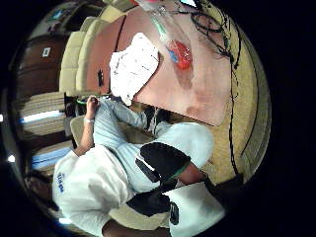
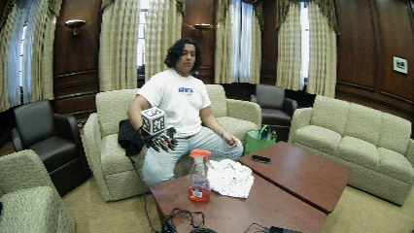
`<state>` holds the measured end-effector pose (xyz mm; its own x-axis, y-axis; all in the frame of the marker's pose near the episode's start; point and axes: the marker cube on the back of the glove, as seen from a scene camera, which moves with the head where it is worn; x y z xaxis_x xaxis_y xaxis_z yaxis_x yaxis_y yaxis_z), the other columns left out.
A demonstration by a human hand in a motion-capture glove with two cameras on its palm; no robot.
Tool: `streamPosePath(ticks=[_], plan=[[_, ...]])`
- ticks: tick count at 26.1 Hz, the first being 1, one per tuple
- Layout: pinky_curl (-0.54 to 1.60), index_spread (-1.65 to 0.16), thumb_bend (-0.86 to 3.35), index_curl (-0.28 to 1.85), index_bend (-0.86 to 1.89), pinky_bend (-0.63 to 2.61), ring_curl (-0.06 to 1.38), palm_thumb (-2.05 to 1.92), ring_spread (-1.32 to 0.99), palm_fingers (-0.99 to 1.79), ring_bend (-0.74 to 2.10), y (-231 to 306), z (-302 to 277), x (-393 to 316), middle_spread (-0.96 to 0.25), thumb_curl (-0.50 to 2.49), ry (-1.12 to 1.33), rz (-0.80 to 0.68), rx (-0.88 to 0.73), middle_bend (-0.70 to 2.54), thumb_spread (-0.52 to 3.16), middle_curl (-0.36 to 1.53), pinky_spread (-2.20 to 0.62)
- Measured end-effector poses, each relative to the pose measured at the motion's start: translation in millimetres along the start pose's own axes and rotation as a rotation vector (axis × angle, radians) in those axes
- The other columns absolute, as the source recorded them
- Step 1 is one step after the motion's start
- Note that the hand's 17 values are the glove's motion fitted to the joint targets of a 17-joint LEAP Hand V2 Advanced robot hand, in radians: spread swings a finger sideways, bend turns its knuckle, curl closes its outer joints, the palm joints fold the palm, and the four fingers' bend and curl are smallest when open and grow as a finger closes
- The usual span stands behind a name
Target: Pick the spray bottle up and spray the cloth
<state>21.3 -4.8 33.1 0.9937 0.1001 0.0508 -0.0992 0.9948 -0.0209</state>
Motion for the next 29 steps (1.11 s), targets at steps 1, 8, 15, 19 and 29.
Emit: streamPosePath(ticks=[1, 8, 15, 19, 29], plan=[[0.23, -0.4, 0.0, 0.14, 0.14, 0.42, 0.17, 0.39, -0.1, 0.07, 0.34, 1.6, 6.0, -0.4, -0.16, 0.22, -0.009, 0.005, 0.002, 0.26, 0.82, 0.22, 0.2], [0.25, -0.42, -0.03, 0.16, 0.14, 0.4, 0.19, 0.39, -0.1, 0.06, 0.35, 12.8, 39.3, -2.7, -0.16, 0.25, -0.059, 0.015, 0.004, 0.27, 0.84, 0.25, 0.21], [0.26, -0.42, -0.03, 0.18, 0.14, 0.39, 0.21, 0.39, -0.1, 0.06, 0.35, 10.2, 55.0, 1.1, -0.16, 0.27, -0.256, 0.061, 0.047, 0.28, 0.85, 0.27, 0.21], [0.27, -0.42, -0.03, 0.19, 0.14, 0.38, 0.21, 0.4, -0.1, 0.11, 0.37, -1.1, 60.4, -0.4, -0.16, 0.28, -0.486, 0.108, 0.088, 0.3, 0.85, 0.29, 0.21], [0.29, -0.41, -0.03, 0.2, 0.13, 0.37, 0.24, 0.43, -0.1, 0.13, 0.38, -43.0, 71.4, -9.9, -0.15, 0.31, -0.889, 0.15, 0.121, 0.31, 0.84, 0.31, 0.21]])
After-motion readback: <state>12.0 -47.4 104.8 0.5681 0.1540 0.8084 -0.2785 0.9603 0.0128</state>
